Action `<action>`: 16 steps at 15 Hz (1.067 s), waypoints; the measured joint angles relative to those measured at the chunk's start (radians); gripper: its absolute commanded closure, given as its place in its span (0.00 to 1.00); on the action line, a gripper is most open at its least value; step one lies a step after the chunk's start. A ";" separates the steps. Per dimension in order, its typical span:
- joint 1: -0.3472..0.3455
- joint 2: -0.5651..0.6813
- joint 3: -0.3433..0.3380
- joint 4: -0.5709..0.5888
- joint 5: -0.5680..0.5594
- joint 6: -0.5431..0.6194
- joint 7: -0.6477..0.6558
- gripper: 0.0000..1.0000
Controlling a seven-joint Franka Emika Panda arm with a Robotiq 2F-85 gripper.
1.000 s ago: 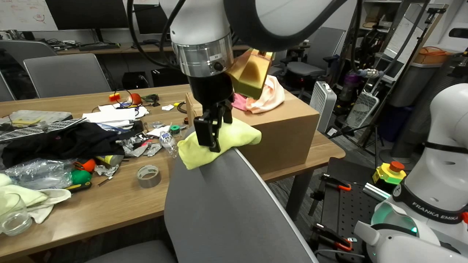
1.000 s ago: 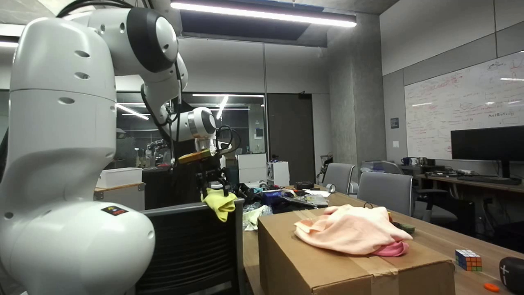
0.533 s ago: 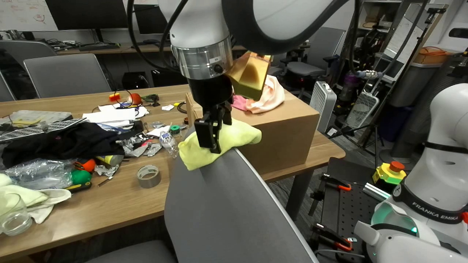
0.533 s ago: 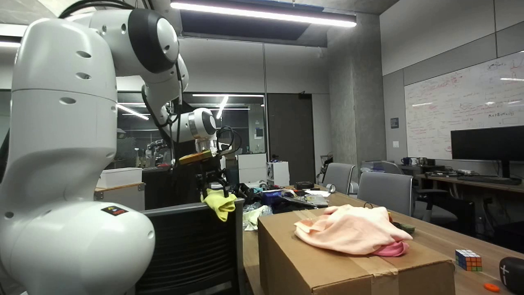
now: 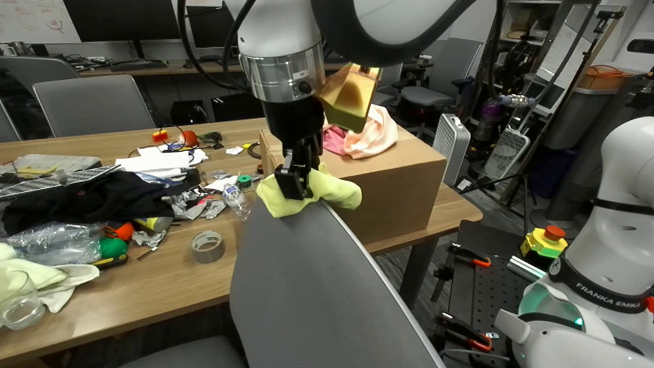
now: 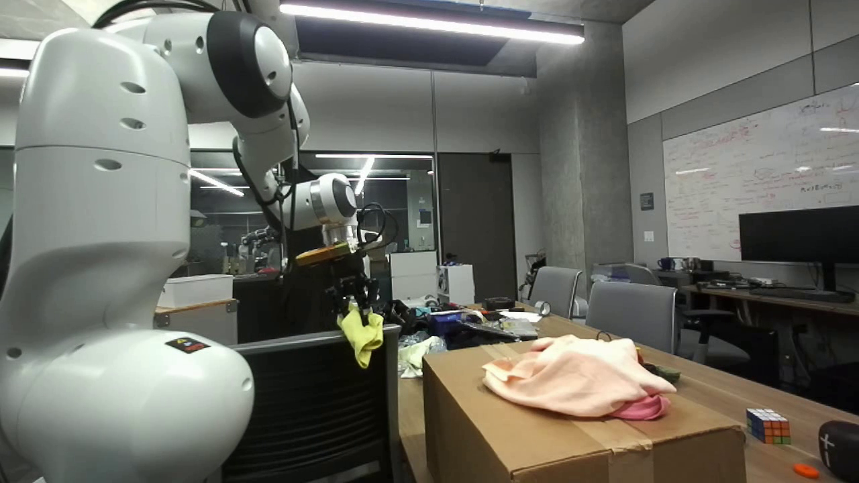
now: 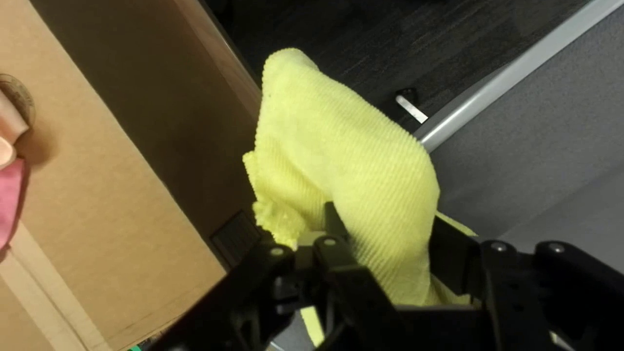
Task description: Remove the two t-shirts and yellow towel from the backrest and put them on the brown box
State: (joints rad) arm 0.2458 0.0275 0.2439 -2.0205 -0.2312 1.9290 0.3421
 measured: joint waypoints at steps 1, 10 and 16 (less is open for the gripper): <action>-0.001 -0.003 -0.003 0.000 0.000 0.000 -0.001 0.93; -0.003 -0.022 -0.010 0.018 -0.057 0.004 0.001 0.94; -0.031 -0.054 -0.030 0.145 -0.125 -0.005 0.013 0.94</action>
State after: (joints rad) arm 0.2151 -0.0264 0.2137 -1.8757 -0.3559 1.9245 0.3556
